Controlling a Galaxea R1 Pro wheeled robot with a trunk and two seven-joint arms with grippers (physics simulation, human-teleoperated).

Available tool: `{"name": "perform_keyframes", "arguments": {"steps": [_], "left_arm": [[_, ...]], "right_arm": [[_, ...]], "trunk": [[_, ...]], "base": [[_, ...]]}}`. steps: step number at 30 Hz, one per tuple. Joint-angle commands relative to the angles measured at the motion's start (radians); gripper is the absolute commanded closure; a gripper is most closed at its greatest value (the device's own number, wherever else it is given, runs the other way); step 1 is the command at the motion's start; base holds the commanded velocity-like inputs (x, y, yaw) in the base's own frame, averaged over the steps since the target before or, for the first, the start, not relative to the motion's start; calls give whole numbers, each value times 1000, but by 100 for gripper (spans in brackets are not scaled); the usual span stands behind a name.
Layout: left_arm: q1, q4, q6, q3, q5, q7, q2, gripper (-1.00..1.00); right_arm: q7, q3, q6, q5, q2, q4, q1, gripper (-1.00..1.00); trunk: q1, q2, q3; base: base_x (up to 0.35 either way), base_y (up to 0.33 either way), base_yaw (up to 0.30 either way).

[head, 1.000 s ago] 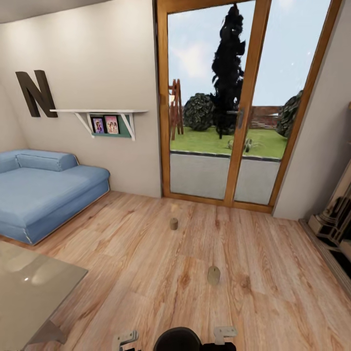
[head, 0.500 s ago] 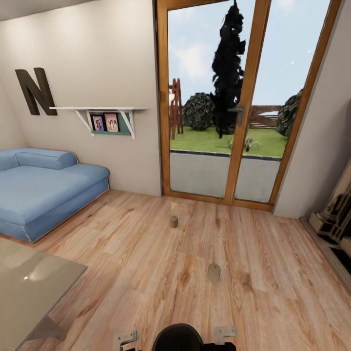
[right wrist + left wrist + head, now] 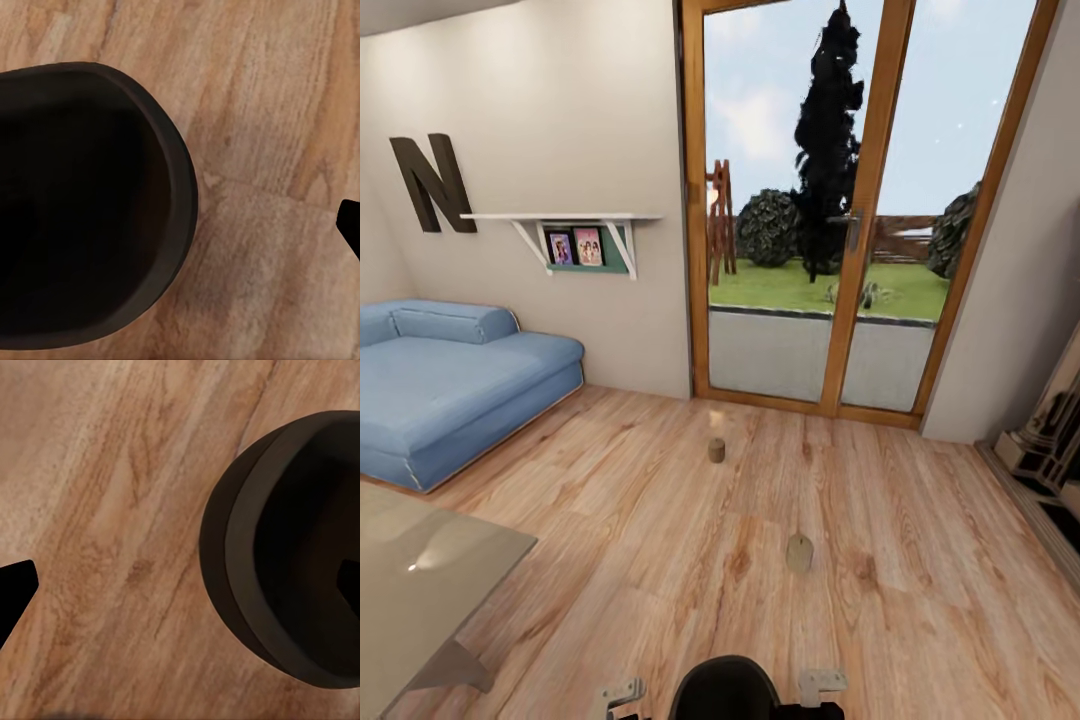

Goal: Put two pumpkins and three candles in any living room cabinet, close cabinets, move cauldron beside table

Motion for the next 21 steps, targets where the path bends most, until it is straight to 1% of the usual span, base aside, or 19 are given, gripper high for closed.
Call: {"name": "perform_keyframes", "arguments": {"steps": [1, 12, 21], "left_arm": [[0, -2, 7, 3, 8, 0, -1, -100], [0, -2, 6, 0, 7, -12, -13, -100], [-1, -12, -9, -8, 3, -18, -47, -100]], "right_arm": [[-8, 8, 7, -2, -1, -2, 0, -100], [-6, 8, 6, -1, 0, -1, -1, -100], [2, 9, 3, -1, 4, -2, -2, -100]], "trunk": [[4, -8, -4], [46, -85, -39], [80, -148, -67]], "base": [[0, 0, 0], [0, 0, 0], [0, 0, 0]]}}
